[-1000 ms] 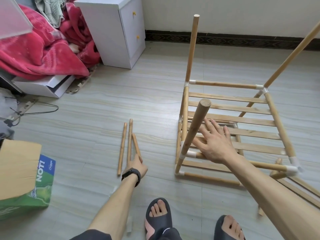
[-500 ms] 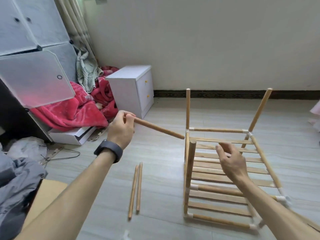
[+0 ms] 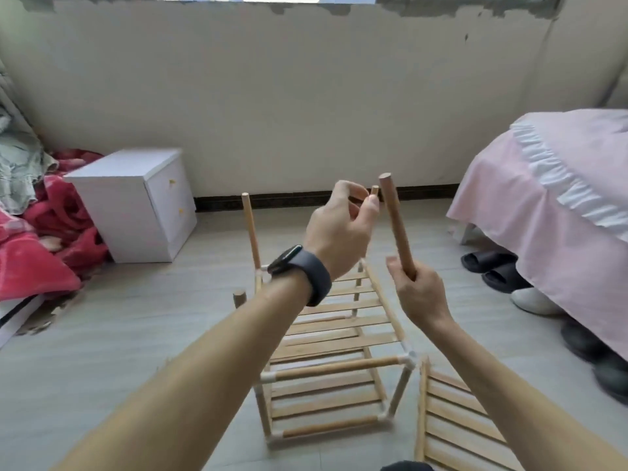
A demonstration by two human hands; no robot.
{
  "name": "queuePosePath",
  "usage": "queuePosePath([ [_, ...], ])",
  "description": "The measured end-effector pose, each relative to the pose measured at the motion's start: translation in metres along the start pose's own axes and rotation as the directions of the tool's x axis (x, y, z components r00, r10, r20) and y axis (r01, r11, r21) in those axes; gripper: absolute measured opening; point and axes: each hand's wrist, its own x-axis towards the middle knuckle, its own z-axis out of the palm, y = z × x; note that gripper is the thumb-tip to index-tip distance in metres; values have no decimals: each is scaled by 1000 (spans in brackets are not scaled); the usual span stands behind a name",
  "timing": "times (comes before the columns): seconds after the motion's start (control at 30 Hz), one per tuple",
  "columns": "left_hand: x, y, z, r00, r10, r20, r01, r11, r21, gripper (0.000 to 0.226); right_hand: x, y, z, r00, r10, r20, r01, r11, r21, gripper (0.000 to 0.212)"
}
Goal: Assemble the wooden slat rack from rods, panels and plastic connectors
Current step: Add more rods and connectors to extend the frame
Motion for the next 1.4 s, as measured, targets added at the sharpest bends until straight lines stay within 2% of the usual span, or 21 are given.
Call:
queuePosePath([
  [0.03,-3,-13,20,996,-48,73,47,999,3,26,-3,14,-11,995,102,-16,-101,992,76,48],
  [0.1,-11,-47,62,962,-130,241,104,988,118,23,-7,37,-29,966,256,-25,-240,932,273,45],
  [0.2,-31,-106,118,870,-247,426,97,934,344,21,-8,65,-43,934,355,-37,-297,830,472,43],
  [0.3,-55,-157,159,808,-329,490,127,908,399,29,-7,91,-44,917,397,-39,-310,770,558,40],
  [0.4,-69,-188,189,792,-356,496,112,883,456,36,-8,113,-38,898,438,-38,-323,715,620,36],
  [0.5,-74,-203,206,800,-352,485,64,855,515,32,-10,129,-30,874,486,-19,-338,635,695,31],
  [0.63,-82,-220,208,835,-242,494,-147,767,625,36,-14,142,-16,856,517,-35,-329,594,734,32],
  [0.83,-85,-227,210,853,-166,495,-207,763,612,41,-18,151,-4,836,540,-98,-313,616,723,44],
  [1.0,-85,-228,212,857,-165,488,-194,774,602,43,-17,154,-3,863,495,-97,-313,677,667,44],
  [1.1,-86,-230,214,862,-131,490,-236,751,616,39,-16,155,-1,871,482,-100,-311,696,647,42],
  [1.4,-85,-230,212,844,-121,522,-277,736,618,31,-9,157,3,835,542,-93,-319,615,721,40],
])
